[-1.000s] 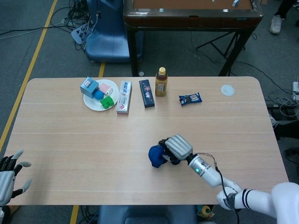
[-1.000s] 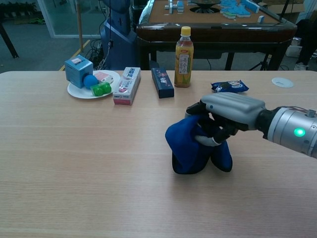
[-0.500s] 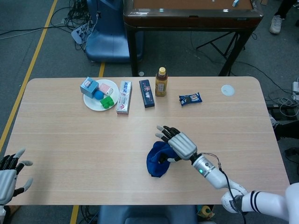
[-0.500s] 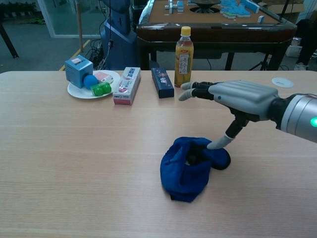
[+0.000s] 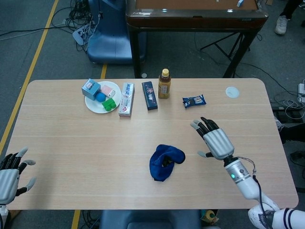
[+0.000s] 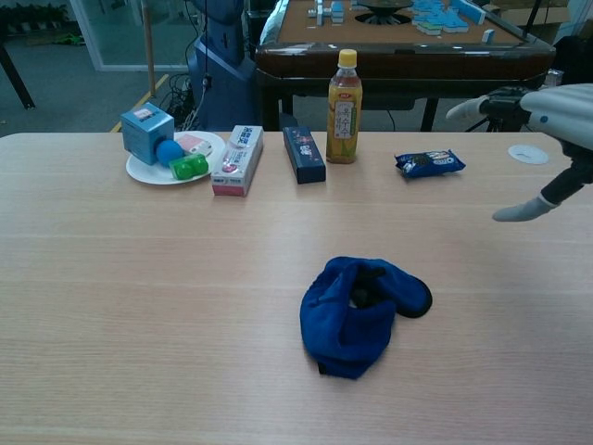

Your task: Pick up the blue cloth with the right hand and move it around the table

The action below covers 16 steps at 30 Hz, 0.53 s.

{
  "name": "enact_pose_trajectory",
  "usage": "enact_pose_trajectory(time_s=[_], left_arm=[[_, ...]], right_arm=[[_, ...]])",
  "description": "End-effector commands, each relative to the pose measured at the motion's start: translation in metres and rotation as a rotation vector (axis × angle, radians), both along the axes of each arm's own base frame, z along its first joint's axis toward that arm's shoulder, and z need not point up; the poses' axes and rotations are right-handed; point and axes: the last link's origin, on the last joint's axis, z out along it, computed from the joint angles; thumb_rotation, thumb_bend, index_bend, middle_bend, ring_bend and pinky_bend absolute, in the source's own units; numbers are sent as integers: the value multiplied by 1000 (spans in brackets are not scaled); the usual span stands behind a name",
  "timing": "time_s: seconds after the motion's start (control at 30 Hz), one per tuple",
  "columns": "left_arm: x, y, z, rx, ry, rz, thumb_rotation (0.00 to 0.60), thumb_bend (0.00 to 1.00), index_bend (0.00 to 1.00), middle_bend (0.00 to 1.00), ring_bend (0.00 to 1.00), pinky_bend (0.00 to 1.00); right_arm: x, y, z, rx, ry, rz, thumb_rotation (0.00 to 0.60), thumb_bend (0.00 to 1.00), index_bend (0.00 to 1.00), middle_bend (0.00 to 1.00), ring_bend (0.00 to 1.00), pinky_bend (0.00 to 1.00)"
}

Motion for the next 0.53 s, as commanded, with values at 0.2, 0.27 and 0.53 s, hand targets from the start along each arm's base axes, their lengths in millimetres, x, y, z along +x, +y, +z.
enact_pose_trajectory(time_s=[0.2, 0.27, 0.53], left_arm=[[2, 10, -4, 10, -9, -34, 600, 258, 340, 74, 107, 61], [3, 11, -5, 8, -9, -41, 600, 258, 337, 74, 107, 61], [7, 17, -8, 5, -10, -55, 600, 259, 326, 74, 107, 61]], right_arm=[[-51, 39, 52, -137, 68, -137, 600, 70, 0, 187, 95, 128], [-60, 49, 60, -161, 70, -164, 600, 70, 0, 187, 95, 128], [-77, 74, 74, -222, 48, -217, 600, 71, 0, 195, 95, 128]])
